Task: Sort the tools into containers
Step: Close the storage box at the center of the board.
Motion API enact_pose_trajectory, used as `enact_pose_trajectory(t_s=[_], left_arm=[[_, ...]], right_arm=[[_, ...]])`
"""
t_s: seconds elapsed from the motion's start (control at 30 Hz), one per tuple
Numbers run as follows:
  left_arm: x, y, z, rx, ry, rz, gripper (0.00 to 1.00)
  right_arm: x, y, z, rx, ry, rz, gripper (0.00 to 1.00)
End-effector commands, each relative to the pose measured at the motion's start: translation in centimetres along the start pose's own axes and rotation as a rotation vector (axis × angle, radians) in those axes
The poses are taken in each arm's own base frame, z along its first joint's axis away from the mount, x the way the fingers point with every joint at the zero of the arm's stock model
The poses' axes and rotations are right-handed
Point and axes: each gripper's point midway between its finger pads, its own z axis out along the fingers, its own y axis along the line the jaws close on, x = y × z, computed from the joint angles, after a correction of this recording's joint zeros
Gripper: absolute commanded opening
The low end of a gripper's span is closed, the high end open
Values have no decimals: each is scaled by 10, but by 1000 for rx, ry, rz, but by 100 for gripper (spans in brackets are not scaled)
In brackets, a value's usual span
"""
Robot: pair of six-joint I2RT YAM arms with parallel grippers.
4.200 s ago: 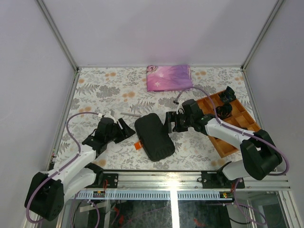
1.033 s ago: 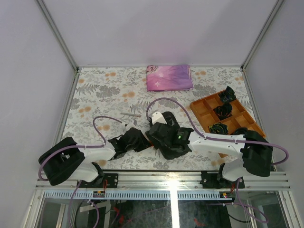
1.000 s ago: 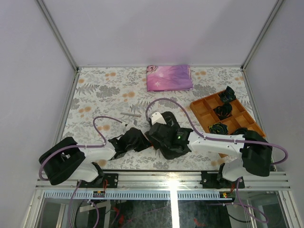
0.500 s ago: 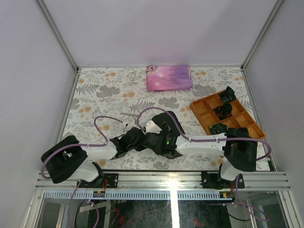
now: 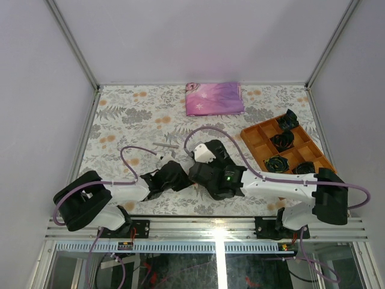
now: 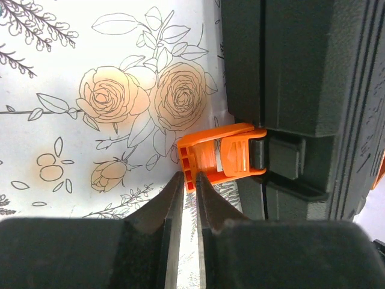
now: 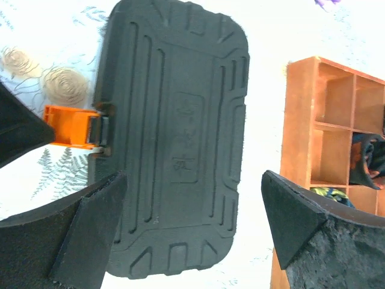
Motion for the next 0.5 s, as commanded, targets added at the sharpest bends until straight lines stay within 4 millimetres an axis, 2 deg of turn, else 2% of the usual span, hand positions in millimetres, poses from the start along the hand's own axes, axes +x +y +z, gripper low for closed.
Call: enact_pose_trajectory(t_s=[0.0,0.2,0.3,0.37,0.47], left_arm=[[32,121,-20,-424,108,121,9],[32,122,-21,-427,110,124,8],[32,119,-20,-420,109,124,8],[31,119,-20,-422,108,127,8],[31,117,-18,-422,110,127,8]], right_arm=[[-7,-40,-10,79,-31,64,98],[-1,-62,-11,-4,-42,176,96],[-6,-46,-15,-127,-72,143,100],[-7,-30,-15,-194,-70,128,99],[-5,-6,-16,-213,-87,53,99]])
